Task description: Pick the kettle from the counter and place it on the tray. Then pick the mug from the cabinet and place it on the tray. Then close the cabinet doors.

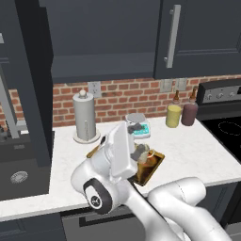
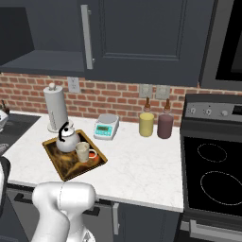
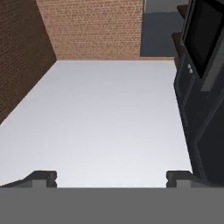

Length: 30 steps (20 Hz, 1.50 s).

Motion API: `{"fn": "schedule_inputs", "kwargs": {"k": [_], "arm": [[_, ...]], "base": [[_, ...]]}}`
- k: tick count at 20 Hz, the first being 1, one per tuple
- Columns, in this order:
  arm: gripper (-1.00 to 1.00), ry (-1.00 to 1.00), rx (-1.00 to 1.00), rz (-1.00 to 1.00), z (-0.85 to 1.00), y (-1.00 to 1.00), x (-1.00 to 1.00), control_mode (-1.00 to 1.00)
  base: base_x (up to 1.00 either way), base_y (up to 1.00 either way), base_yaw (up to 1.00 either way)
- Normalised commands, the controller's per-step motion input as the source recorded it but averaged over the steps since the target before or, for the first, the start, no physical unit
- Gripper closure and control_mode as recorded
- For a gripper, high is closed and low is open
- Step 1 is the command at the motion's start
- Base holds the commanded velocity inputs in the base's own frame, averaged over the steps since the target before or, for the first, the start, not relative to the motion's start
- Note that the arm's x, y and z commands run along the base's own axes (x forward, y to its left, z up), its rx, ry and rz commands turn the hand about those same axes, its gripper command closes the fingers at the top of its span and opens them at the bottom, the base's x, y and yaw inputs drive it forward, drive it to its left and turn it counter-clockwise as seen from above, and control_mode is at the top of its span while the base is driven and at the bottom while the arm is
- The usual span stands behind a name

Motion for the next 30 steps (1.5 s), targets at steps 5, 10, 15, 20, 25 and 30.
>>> {"fn": "schedule_inputs", "kwargs": {"k": [5,10,15,20,25,30], "arm": [[-1.0,0.55,-0.02,0.0,0.01,0.28,0.02,-1.0],[-1.0,0.49,-0.07,0.0,-0.22,0.22,0.14,-1.0],[-1.0,0.47,-0.15,-0.01,-0.26,0.28,0.43,-1.0],[-1.0,0.45,-0.21,-0.04,-0.28,0.41,0.51,-1.0],[-1.0,0.35,-0.22,-0.06,-0.3,0.52,0.32,-1.0],[-1.0,0.33,-0.2,-0.02,-0.34,0.41,0.42,-1.0]], "base": [[0.0,0.0,0.0],[0.0,0.0,0.0],[0.0,0.0,0.0],[0.0,0.0,0.0],[0.0,0.0,0.0],[0.0,0.0,0.0]]}}
